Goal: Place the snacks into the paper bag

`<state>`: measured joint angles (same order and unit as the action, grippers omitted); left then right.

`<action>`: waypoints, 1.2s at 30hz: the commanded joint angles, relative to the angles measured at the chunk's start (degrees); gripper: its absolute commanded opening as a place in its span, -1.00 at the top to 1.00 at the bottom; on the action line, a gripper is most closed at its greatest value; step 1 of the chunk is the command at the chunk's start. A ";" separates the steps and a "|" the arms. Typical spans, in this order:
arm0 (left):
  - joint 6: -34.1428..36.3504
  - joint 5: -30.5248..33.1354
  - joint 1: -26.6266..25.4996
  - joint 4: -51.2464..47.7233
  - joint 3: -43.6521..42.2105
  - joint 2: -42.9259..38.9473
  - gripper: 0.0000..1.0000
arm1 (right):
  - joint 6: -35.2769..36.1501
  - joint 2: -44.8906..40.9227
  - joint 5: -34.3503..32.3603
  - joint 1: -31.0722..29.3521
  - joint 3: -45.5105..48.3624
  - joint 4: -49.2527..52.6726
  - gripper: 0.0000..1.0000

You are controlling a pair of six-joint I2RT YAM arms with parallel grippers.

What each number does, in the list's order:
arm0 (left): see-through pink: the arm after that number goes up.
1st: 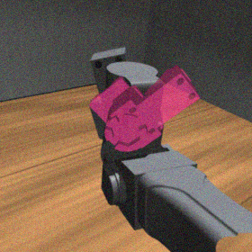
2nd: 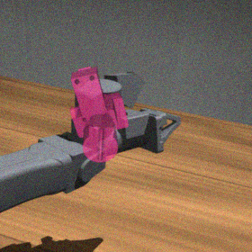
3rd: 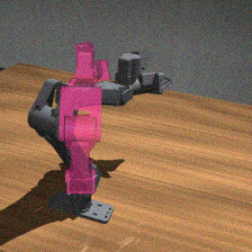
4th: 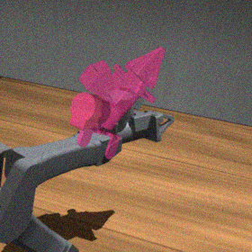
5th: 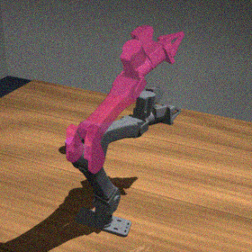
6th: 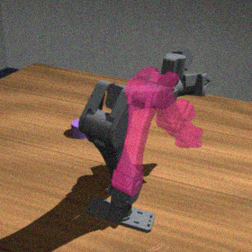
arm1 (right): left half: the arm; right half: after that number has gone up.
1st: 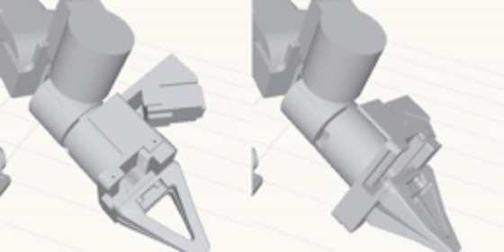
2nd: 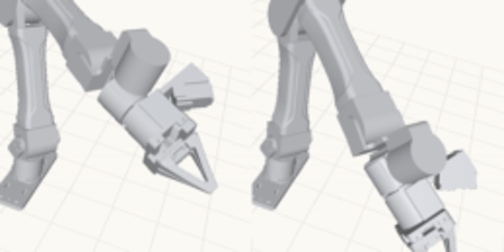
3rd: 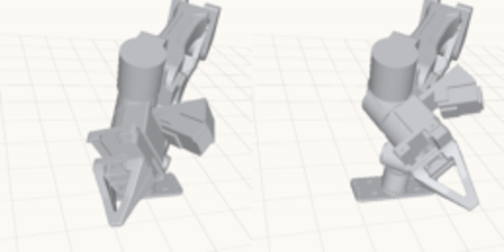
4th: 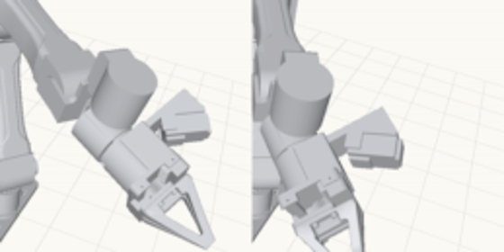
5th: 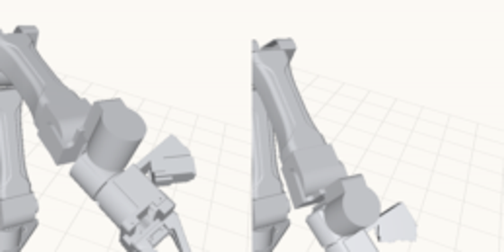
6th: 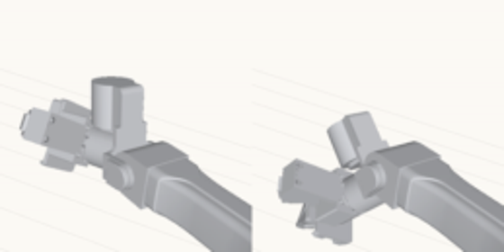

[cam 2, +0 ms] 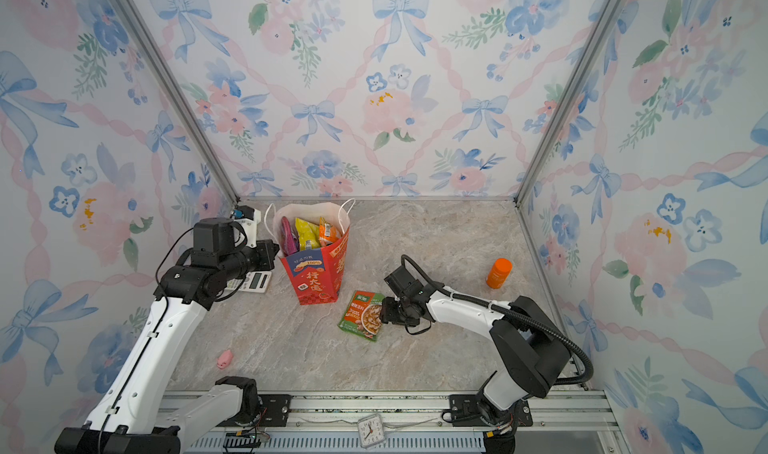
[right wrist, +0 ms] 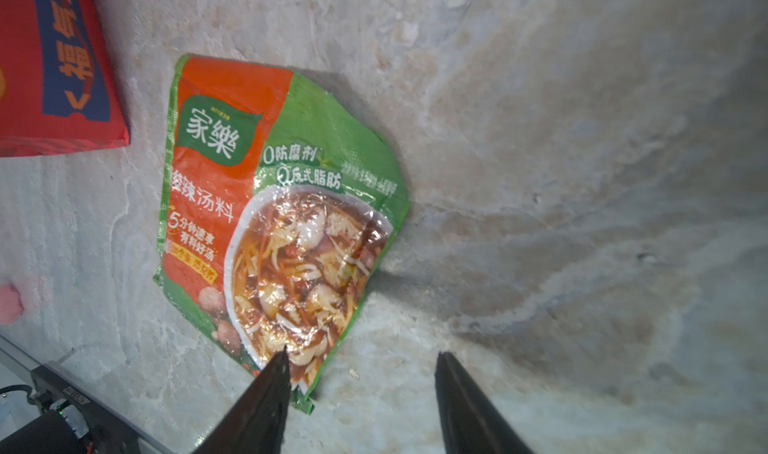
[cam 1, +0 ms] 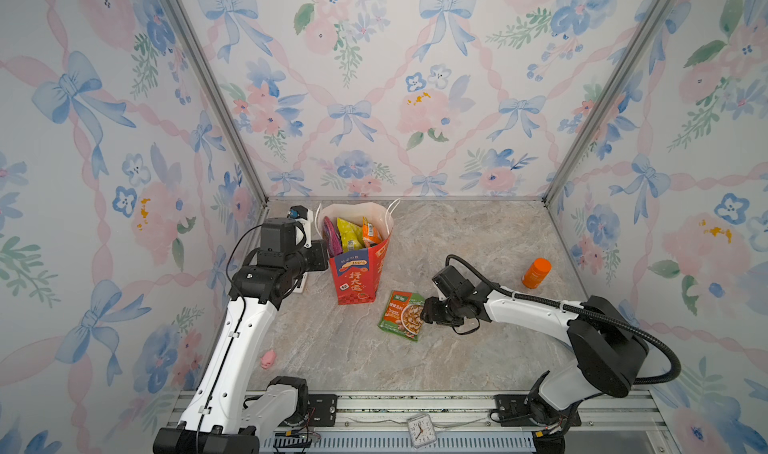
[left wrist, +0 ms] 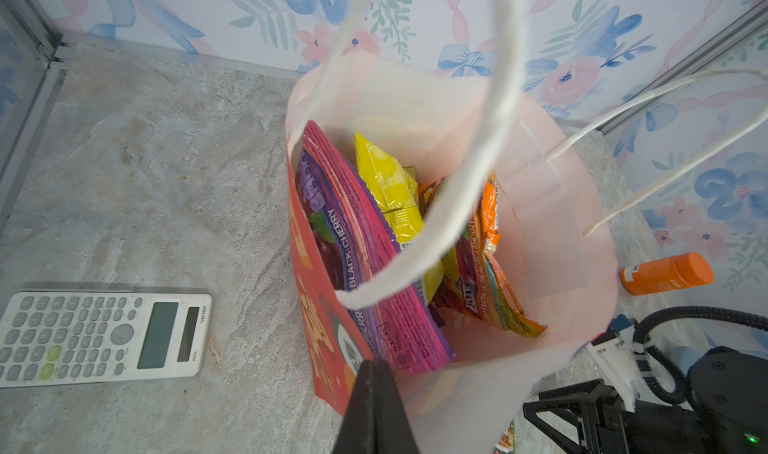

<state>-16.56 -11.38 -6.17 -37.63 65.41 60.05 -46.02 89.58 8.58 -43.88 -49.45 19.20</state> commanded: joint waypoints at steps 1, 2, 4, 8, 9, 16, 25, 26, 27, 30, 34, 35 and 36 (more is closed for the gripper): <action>1.17 -1.10 0.37 0.34 -0.59 -0.72 1.00 | -2.40 0.84 -1.22 -0.32 0.50 -2.37 -0.18; 1.18 -1.06 0.37 0.33 -0.71 -0.77 1.00 | -2.65 1.16 -1.63 -0.40 0.50 -2.61 -0.19; 1.17 -0.93 0.37 0.30 -0.67 -0.86 1.00 | -3.03 1.93 -1.81 -0.34 0.71 -3.64 -0.20; 1.18 -1.13 0.39 0.34 -0.66 -0.78 1.00 | -2.42 4.42 -1.47 -0.41 -0.49 -4.93 -0.19; 1.18 -1.20 0.37 0.31 -0.61 -0.75 1.00 | -2.22 4.89 -1.21 -0.39 -1.02 -5.05 -0.19; 1.18 -0.93 0.37 0.28 -0.29 -0.81 1.00 | -1.89 9.60 0.77 -0.35 -2.94 -7.49 -0.16; 1.08 -1.26 0.37 0.32 -0.18 -0.46 1.00 | 2.78 11.89 0.52 0.93 -6.57 -9.30 -0.17; 1.16 -1.19 0.37 0.28 -0.06 -0.52 1.00 | 3.00 11.50 0.23 0.90 -6.62 -8.79 -0.17; 1.14 -1.11 0.35 0.27 -0.02 -0.46 1.00 | 3.04 10.88 0.02 0.95 -6.49 -8.27 -0.17; 1.08 -1.02 0.36 0.35 -0.10 -0.41 1.00 | 2.62 9.78 -0.09 0.94 -5.80 -7.14 -0.15; 1.08 -1.19 0.37 0.36 -0.23 -0.07 1.00 | 1.98 10.31 -0.03 0.59 -4.78 -7.42 -0.11; 1.15 -1.24 0.38 0.34 -0.13 -0.04 1.00 | 1.84 10.71 -0.10 0.57 -4.82 -7.41 -0.10; 1.18 -1.21 0.40 0.35 -0.10 -0.07 1.00 | 1.66 11.18 -0.14 0.47 -4.86 -7.41 -0.07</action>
<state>-16.56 -11.40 -6.17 -37.60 65.41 60.05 -44.53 100.25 9.45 -43.48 -54.96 8.95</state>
